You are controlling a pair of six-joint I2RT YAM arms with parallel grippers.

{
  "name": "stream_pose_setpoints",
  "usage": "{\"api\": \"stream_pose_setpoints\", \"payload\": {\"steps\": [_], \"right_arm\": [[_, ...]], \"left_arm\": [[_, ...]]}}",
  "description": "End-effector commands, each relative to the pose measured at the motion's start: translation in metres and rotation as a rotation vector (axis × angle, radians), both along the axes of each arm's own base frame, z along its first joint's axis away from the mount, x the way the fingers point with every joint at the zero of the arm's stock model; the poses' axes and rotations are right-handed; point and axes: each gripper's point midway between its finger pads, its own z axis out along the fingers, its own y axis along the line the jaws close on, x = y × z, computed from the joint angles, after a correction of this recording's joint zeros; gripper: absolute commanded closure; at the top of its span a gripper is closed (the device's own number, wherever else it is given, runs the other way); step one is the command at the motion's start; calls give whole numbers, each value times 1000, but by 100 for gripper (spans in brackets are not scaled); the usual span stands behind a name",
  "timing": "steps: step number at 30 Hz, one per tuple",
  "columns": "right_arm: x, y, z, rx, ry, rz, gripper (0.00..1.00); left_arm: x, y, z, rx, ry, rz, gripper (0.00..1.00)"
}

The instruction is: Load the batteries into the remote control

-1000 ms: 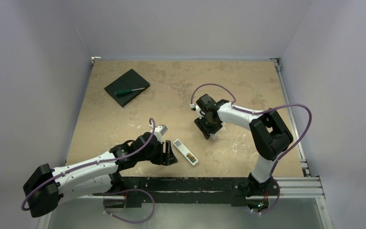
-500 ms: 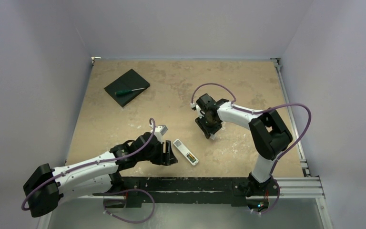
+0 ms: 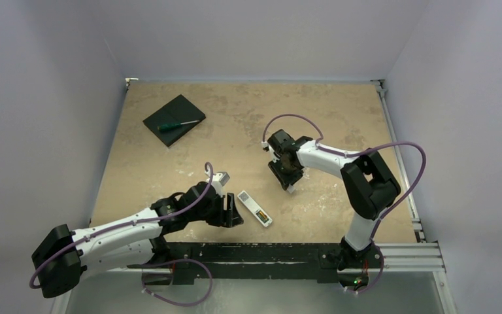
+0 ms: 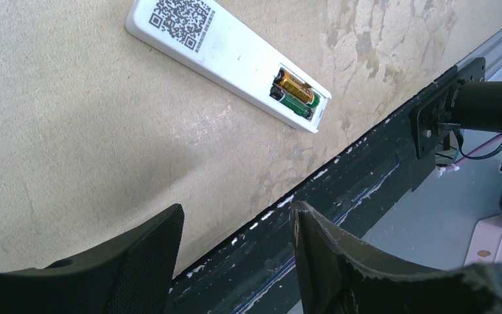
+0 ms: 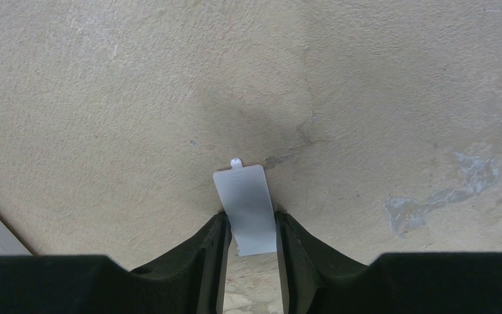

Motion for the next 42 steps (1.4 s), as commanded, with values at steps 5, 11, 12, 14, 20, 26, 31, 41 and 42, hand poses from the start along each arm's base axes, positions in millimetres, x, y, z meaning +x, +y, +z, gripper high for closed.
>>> {"api": "stream_pose_setpoints", "payload": {"steps": [5,11,12,14,20,26,31,41,42], "right_arm": [[-22,4,-4,-12,41,-24,75],[-25,11,7,14,13,-29,78],[-26,11,9,18,9,-29,78],[-29,12,14,25,-1,-29,78],[-41,14,22,43,-18,-21,79],[-53,24,34,69,-21,-10,79],[-63,34,47,120,-32,-13,79],[-90,57,55,183,-33,-7,79],[-92,59,55,183,-33,-10,79]], "left_arm": [[2,0,5,-26,-16,9,39],[1,1,6,-33,-14,17,39],[1,1,6,-33,-14,17,39],[1,1,6,-34,-13,21,39],[1,2,5,-30,-11,25,39],[1,3,5,-34,-11,33,39],[2,5,8,-38,-17,48,39],[0,9,6,-30,-19,48,39],[0,10,6,-30,-20,47,39]]}}
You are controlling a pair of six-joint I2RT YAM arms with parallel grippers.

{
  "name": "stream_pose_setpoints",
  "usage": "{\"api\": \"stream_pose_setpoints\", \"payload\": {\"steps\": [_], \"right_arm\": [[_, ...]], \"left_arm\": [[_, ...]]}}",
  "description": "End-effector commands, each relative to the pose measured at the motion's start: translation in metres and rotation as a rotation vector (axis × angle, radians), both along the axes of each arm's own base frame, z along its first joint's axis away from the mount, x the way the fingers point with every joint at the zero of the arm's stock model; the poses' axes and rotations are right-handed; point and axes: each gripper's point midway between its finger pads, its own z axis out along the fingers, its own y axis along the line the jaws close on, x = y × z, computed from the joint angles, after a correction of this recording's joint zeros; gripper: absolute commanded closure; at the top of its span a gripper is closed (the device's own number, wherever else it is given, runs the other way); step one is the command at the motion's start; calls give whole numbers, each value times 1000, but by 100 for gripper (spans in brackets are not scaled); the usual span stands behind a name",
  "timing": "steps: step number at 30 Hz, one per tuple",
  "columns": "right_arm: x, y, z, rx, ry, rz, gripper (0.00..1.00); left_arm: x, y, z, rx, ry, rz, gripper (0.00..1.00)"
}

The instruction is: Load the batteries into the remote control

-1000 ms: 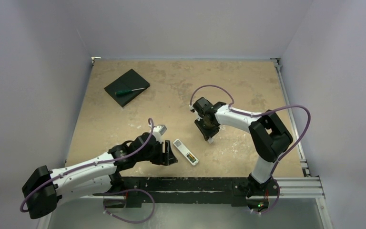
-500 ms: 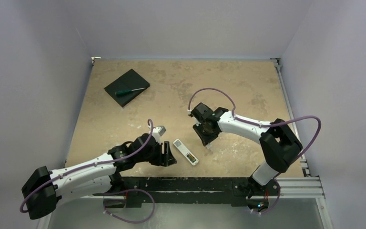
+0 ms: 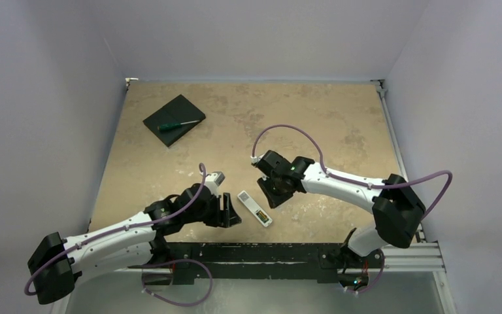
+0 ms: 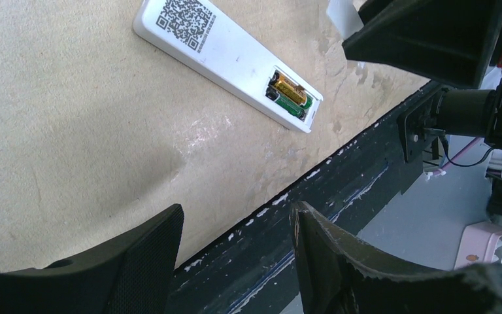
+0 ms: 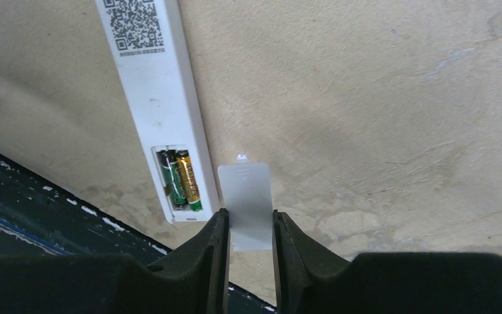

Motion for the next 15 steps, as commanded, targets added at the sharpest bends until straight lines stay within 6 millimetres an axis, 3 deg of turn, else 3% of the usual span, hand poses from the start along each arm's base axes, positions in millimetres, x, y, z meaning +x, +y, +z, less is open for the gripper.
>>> {"api": "stream_pose_setpoints", "payload": {"steps": [1,15], "right_arm": [[-12,10,4,39,10,-32,79],[-39,36,-9,18,22,9,77]], "left_arm": [[0,4,-3,6,-3,15,39],[-2,7,-9,19,1,2,39]]}}
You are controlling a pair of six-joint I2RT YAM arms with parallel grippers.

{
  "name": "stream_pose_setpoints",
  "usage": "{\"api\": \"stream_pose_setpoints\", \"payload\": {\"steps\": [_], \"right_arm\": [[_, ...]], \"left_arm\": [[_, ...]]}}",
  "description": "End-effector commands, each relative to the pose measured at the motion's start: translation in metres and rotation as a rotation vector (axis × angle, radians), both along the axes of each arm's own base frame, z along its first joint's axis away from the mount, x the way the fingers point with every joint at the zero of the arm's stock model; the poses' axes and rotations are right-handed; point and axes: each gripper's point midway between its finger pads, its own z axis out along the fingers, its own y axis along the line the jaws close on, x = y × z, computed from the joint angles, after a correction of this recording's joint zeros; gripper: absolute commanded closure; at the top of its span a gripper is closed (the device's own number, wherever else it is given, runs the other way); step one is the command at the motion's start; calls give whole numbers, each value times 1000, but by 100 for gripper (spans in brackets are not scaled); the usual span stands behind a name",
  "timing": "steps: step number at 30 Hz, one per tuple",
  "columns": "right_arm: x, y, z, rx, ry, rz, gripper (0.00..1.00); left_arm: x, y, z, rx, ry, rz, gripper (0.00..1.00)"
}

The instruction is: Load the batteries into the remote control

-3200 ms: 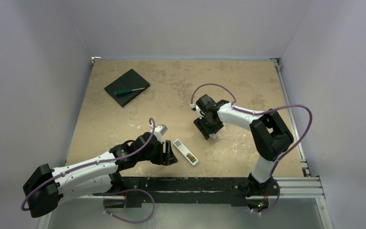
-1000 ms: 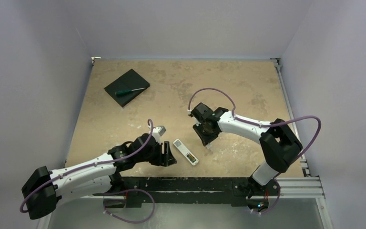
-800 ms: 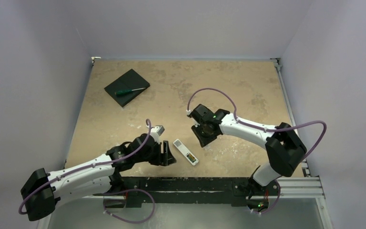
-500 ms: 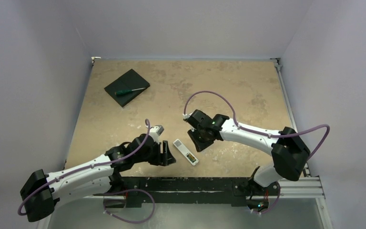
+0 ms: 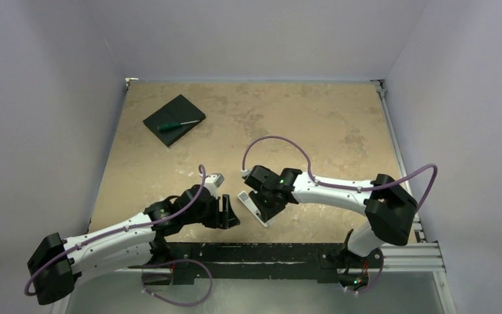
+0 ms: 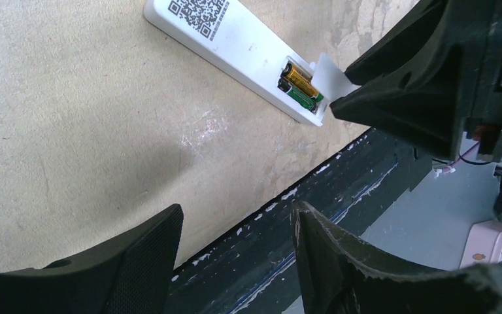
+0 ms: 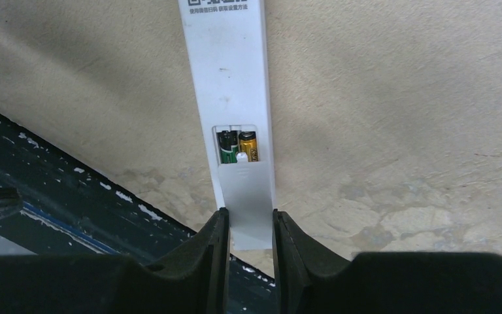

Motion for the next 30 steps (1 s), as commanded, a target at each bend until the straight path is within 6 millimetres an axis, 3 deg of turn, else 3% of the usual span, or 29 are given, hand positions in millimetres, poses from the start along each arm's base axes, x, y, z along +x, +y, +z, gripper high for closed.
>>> {"api": "stream_pose_setpoints", "payload": {"steps": [1,30], "right_arm": [[1,10,1,16,-17,-27,77],[7,24,-5,-12,-48,-44,68]], "left_arm": [[2,2,-2,0,-13,4,39],[0,4,-7,3,-10,0,38]]}}
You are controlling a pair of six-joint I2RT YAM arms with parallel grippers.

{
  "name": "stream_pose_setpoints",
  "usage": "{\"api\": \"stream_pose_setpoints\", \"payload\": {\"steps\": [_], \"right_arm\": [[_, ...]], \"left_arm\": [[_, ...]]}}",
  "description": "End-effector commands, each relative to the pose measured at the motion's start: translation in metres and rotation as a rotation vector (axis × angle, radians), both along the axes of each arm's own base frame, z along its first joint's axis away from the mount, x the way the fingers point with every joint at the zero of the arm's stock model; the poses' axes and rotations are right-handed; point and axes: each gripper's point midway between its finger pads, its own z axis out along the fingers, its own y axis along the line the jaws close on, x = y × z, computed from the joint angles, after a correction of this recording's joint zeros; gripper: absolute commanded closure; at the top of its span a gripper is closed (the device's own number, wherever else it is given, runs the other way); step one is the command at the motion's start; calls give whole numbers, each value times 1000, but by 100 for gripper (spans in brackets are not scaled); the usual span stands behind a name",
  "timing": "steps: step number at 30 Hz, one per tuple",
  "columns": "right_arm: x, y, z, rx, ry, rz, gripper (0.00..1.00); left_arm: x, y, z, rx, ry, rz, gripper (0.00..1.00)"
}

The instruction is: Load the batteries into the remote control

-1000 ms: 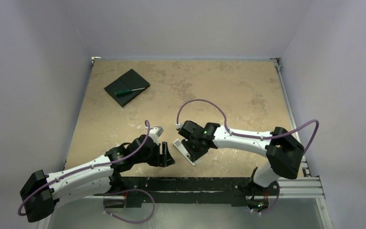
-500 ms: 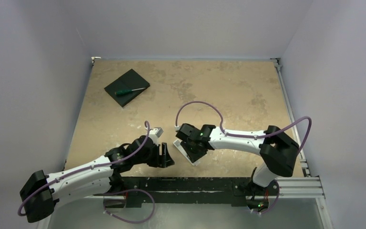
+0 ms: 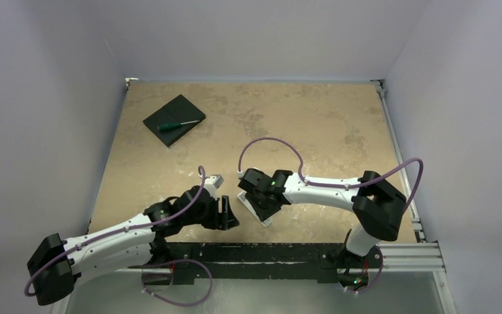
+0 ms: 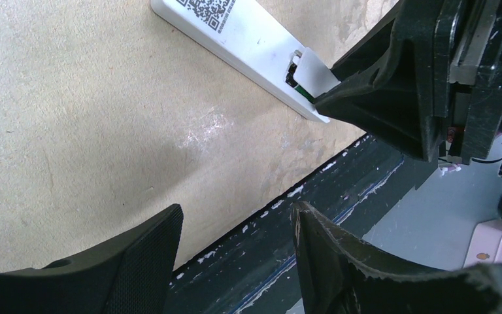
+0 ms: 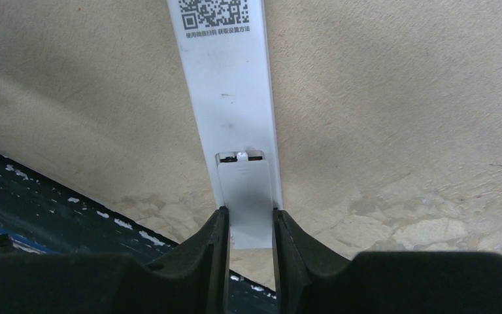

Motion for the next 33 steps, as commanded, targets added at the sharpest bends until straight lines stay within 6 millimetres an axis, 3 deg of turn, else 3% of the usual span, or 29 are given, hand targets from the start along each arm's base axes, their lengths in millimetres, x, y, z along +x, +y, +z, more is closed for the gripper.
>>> {"api": "stream_pose_setpoints", "payload": {"steps": [1,24,33], "right_arm": [[7,13,10,32,-36,-8,66],[4,12,6,10,-34,-4,59],[9,14,20,33,-70,-25,57]], "left_arm": [[1,1,-2,-2,-15,-1,38],[1,0,-3,-5,-12,-4,38],[2,-1,-1,-8,-14,-4,38]]}}
